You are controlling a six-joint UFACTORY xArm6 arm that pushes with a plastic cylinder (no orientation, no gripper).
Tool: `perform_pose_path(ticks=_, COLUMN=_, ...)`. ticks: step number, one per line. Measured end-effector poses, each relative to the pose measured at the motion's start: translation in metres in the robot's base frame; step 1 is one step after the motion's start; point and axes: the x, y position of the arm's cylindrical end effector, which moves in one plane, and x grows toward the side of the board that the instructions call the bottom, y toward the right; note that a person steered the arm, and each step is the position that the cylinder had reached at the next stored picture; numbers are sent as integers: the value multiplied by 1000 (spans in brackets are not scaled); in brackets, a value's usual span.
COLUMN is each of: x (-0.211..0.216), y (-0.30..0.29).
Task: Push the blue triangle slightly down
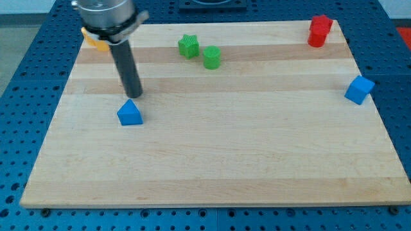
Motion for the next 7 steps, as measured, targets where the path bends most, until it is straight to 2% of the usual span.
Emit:
perform_pose_path(ticks=2, x=8, y=-31)
perform_pose_path(ticks=7, x=35, y=-29)
